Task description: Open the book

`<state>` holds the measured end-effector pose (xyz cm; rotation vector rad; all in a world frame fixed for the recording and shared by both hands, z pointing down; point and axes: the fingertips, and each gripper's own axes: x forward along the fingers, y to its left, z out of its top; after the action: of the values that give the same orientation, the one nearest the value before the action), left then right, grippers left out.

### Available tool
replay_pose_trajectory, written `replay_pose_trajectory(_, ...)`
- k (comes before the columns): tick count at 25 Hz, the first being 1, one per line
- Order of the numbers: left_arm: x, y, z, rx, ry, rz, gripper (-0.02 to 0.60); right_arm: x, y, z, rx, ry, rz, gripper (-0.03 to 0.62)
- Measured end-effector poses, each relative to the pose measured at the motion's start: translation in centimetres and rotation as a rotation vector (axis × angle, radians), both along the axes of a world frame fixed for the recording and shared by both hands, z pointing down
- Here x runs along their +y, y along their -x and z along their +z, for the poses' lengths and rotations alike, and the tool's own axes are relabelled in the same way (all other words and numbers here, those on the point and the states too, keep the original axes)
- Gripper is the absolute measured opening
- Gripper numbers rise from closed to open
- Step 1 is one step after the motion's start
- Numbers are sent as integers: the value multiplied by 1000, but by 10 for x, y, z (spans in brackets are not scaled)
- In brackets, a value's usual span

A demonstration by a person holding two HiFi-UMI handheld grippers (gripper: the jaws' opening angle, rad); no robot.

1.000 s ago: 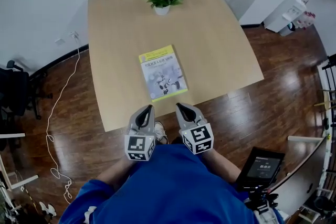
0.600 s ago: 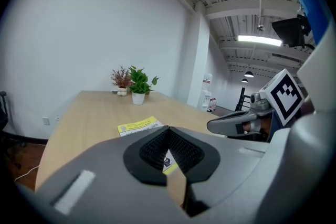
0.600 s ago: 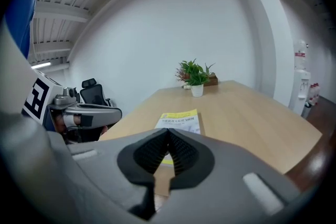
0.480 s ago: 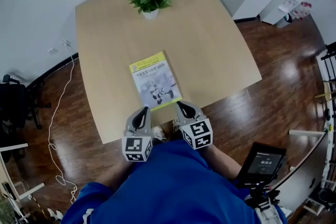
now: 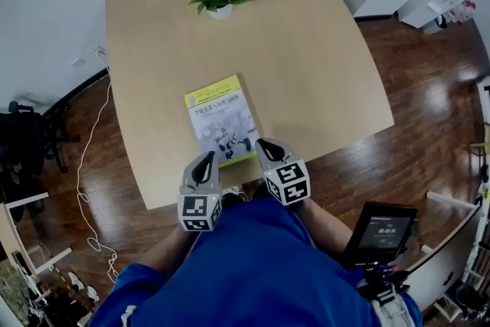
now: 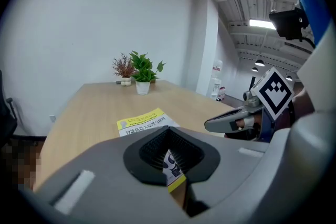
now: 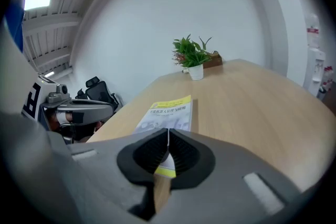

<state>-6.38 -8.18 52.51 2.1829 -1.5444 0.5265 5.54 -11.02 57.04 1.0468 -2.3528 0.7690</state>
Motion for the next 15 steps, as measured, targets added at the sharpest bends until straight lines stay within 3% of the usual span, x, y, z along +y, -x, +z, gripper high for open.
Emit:
replay_pose_trajectory(2, -5, 0, 6, -13, 19, -8, 6, -8, 0, 10, -10, 23, -2, 12)
replay_pose_trajectory(5, -13, 0, 11, -27, 34, -22, 6, -21, 1, 20, -44, 56, 2, 88)
replay_pose_trajectory(15, -29, 2, 24, -67, 81, -50, 6, -41, 10, 55, -33, 150, -67, 91)
